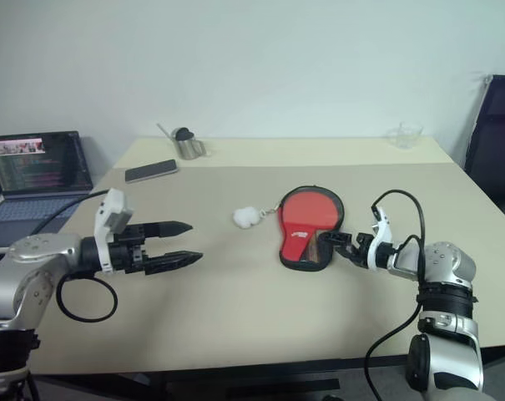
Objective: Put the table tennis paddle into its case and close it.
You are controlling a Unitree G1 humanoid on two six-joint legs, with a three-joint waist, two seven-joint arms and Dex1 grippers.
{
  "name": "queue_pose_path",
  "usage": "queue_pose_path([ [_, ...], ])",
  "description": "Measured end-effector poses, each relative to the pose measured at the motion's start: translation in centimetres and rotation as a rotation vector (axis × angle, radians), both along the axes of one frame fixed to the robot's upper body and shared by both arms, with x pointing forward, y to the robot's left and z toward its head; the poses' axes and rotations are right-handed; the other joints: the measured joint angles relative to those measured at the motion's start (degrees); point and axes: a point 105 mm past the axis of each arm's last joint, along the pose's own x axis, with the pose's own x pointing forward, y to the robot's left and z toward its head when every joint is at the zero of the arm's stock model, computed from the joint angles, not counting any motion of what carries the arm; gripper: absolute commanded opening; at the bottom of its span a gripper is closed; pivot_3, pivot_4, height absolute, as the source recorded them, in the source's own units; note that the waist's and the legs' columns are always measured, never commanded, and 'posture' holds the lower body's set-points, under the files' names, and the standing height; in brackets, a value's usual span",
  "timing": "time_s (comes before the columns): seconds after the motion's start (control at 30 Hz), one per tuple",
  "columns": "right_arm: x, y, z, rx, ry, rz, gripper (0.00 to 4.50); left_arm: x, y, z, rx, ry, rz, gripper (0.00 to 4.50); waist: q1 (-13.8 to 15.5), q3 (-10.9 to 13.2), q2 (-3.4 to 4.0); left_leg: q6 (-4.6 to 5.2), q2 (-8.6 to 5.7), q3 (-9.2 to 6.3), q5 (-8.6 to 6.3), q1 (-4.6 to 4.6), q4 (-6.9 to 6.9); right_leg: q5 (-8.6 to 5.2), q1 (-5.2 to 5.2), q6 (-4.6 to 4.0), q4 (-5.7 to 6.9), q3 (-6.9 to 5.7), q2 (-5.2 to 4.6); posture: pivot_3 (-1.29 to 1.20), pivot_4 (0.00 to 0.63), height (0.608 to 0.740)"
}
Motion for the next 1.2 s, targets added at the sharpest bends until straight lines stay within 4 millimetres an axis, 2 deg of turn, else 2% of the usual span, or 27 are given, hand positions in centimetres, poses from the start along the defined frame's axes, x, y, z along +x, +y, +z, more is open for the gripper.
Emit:
queue_pose_path([
  [0.2, 0.2, 0.2, -1.1, -0.047, 0.021, -0.005, 4.50, -0.1, 0.0, -0.3, 0.007, 0.000, 0.010, 4.46, -0.02, 0.00, 0.00, 0.00, 0.00, 0.00, 0.00, 0.00, -0.02, 0.00, -0.01, 0.00, 0.00, 0.01, 0.00, 0.00, 0.150, 0.740],
  [0.53, 0.3, 0.5, -1.3, -0.054, 0.003, 0.003, 4.50, 0.2, 0.2, -0.4, 0.013, -0.005, 0.045, 4.46, -0.02, 0.00, 0.00, 0.01, 0.00, -0.01, -0.01, 0.07, -0.01, 0.00, 0.07, 0.00, 0.01, -0.01, 0.00, 0.00, 0.150, 0.740],
  [0.77, 0.6, 3.9, -1.7, 0.003, -0.018, 0.047, 4.50, 0.4, 0.0, -0.3, 0.019, -0.021, 0.050, 4.46, -0.96, -0.01, -0.01, 0.01, 0.12, 0.02, -0.01, 0.19, -0.04, 0.02, 0.05, -0.03, 0.09, 0.08, 0.16, 0.00, 0.150, 0.740],
  [1.07, 0.9, 4.7, -1.9, 0.029, -0.027, 0.043, 4.50, 0.5, 0.0, -0.3, 0.020, -0.024, 0.061, 4.46, -1.42, -0.01, -0.01, 0.01, 0.13, 0.02, -0.01, 0.22, -0.04, 0.04, 0.05, -0.06, 0.11, 0.10, 0.18, 0.00, 0.150, 0.740],
  [1.2, 1.1, 4.8, -2.2, 0.013, -0.027, 0.032, 3.62, 0.6, 0.1, -0.2, 0.020, -0.026, 0.065, 4.50, -1.52, -0.01, -0.01, 0.02, 0.13, 0.03, -0.01, 0.26, -0.04, 0.04, 0.05, -0.07, 0.20, 0.12, 0.18, 0.00, 0.150, 0.740],
])
